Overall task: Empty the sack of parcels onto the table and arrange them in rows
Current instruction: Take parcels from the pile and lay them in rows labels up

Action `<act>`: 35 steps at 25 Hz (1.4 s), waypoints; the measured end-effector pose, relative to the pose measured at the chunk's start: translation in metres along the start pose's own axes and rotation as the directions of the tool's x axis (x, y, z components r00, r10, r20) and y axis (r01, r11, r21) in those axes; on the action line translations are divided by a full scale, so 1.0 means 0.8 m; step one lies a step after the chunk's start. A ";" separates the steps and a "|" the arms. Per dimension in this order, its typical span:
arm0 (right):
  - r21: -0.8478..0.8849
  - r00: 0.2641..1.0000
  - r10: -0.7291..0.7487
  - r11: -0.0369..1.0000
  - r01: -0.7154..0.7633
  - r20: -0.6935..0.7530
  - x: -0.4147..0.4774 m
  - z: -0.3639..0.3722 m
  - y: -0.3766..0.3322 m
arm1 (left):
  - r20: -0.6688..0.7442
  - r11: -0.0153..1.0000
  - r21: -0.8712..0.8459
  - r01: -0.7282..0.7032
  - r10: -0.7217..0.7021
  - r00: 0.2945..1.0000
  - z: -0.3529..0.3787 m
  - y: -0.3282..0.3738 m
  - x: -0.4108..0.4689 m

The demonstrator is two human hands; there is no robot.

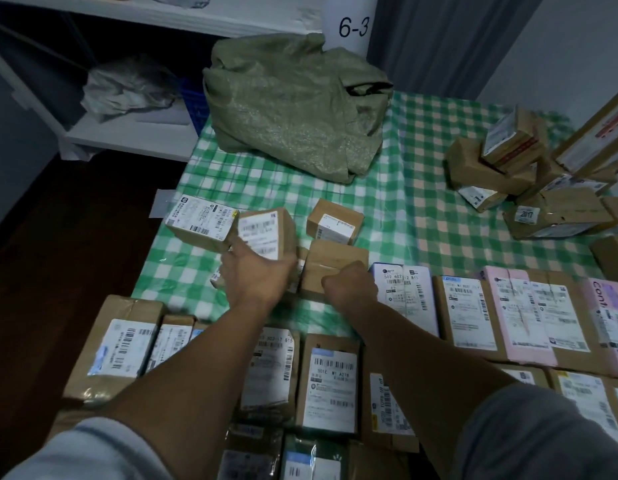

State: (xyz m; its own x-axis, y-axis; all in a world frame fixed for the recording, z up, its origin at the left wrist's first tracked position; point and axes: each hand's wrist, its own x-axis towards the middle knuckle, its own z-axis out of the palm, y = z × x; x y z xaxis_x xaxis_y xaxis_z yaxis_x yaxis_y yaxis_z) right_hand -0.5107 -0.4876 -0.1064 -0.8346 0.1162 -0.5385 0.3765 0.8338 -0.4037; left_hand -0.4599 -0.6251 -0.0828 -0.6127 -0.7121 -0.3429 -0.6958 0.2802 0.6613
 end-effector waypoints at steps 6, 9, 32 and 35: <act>-0.094 0.999 0.039 0.995 -0.041 -0.024 0.008 0.015 -0.007 | 0.015 0.989 0.148 -0.008 0.006 1.000 -0.021 -0.019 0.027; -0.036 0.997 0.063 0.997 -0.065 -0.039 0.014 0.017 -0.009 | 0.078 0.992 0.126 -0.031 0.021 0.997 -0.012 -0.028 0.023; 0.201 0.966 -0.145 0.961 0.188 -0.213 0.002 -0.037 -0.017 | -0.004 0.974 0.180 -0.135 0.138 0.990 -0.008 -0.028 0.011; 0.038 0.885 -0.399 0.907 0.420 -0.241 -0.023 -0.051 -0.012 | -0.122 0.963 0.027 -0.267 0.268 0.956 -0.011 0.001 -0.012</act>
State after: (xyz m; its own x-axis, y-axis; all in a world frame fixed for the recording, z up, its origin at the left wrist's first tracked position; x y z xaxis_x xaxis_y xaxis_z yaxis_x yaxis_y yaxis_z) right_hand -0.5151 -0.4760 -0.0624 -0.9856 -0.0997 -0.1367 0.0067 0.7843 -0.6203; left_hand -0.4512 -0.6239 -0.0735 -0.7262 -0.6839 -0.0693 -0.5171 0.4771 0.7106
